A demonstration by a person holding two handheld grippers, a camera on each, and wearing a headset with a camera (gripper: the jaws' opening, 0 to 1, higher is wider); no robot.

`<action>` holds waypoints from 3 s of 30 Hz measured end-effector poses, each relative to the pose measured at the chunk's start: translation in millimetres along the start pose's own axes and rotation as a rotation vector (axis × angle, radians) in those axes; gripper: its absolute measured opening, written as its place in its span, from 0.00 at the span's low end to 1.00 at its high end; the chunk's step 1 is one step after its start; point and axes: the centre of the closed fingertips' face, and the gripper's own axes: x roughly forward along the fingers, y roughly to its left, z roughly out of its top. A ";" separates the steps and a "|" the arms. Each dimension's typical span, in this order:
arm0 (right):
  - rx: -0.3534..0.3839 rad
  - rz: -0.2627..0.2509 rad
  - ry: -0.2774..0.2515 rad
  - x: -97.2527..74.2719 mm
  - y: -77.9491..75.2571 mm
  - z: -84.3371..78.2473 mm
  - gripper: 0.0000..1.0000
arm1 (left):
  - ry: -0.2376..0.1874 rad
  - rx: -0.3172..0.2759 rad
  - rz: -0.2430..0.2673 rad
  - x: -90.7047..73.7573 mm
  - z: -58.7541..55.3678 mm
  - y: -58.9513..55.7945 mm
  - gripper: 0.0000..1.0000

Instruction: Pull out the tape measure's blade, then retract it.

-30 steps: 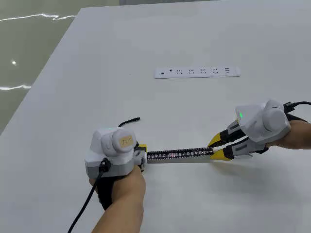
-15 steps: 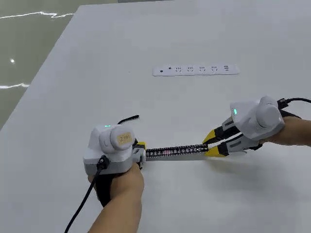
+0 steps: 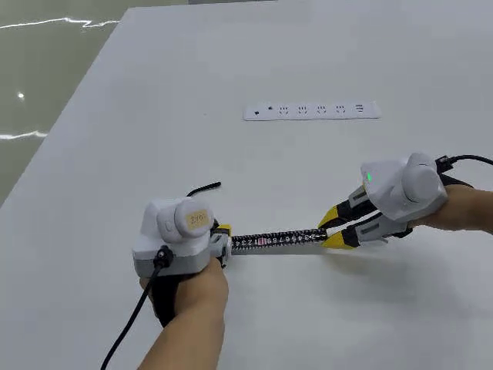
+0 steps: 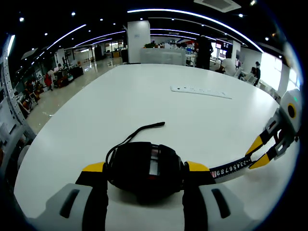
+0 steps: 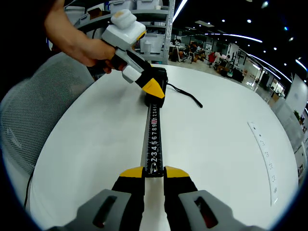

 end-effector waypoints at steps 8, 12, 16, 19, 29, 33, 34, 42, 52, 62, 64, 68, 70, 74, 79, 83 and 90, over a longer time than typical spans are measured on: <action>-0.002 0.003 0.002 2.7 -1.8 -0.6 0.14 | 0.012 -0.001 0.002 -0.1 -0.7 0.2 0.58; -0.001 0.003 0.002 3.6 -1.2 0.5 0.14 | 0.013 -0.003 -0.002 -2.6 -0.9 -0.3 0.58; 0.001 0.005 0.001 3.9 0.3 3.2 0.14 | 0.015 -0.008 -0.006 0.6 -1.3 0.9 0.58; -0.002 0.008 0.003 5.1 -0.2 2.9 0.14 | 0.015 -0.012 -0.010 -3.1 -1.3 0.2 0.58; -0.001 0.009 0.001 6.1 0.0 4.0 0.14 | 0.013 -0.022 -0.020 -6.5 -1.4 -1.1 0.58; -0.001 0.008 -0.004 4.7 1.4 7.5 0.14 | 0.015 -0.029 -0.023 -4.2 -1.6 -0.1 0.58; -0.001 0.008 -0.004 4.3 2.1 8.7 0.14 | 0.016 -0.031 -0.023 -4.6 -1.5 -0.3 0.58; -0.002 0.008 -0.007 6.7 0.4 8.9 0.14 | 0.017 -0.040 -0.028 -1.0 -1.7 1.3 0.58; -0.008 0.012 -0.005 7.8 1.6 12.4 0.14 | 0.016 -0.044 -0.035 1.5 -1.7 2.3 0.58; -0.011 0.020 0.001 9.7 3.9 14.2 0.14 | 0.019 -0.029 -0.032 -4.0 -1.9 -0.3 0.58; -0.011 0.021 0.001 9.9 4.9 14.4 0.14 | 0.019 -0.025 -0.031 -6.6 -2.1 -1.4 0.58; -0.010 0.021 0.000 11.5 4.2 12.1 0.14 | 0.022 -0.018 -0.031 -2.9 -3.0 0.4 0.58; -0.010 0.022 0.000 11.8 4.9 12.6 0.14 | 0.024 -0.015 -0.032 -3.0 -2.8 0.5 0.58; -0.009 0.023 0.000 12.7 5.1 13.5 0.14 | 0.019 -0.012 -0.034 -8.4 -1.8 -1.3 0.58; -0.011 0.024 -0.002 14.2 3.9 15.3 0.14 | 0.017 -0.011 -0.030 -7.6 -1.0 -1.0 0.58; -0.009 0.023 -0.003 13.6 4.8 16.2 0.14 | 0.016 -0.011 -0.029 -2.6 -1.2 0.1 0.58; -0.010 0.023 -0.005 15.8 4.9 17.0 0.14 | 0.012 -0.013 -0.032 -0.2 -1.5 0.1 0.58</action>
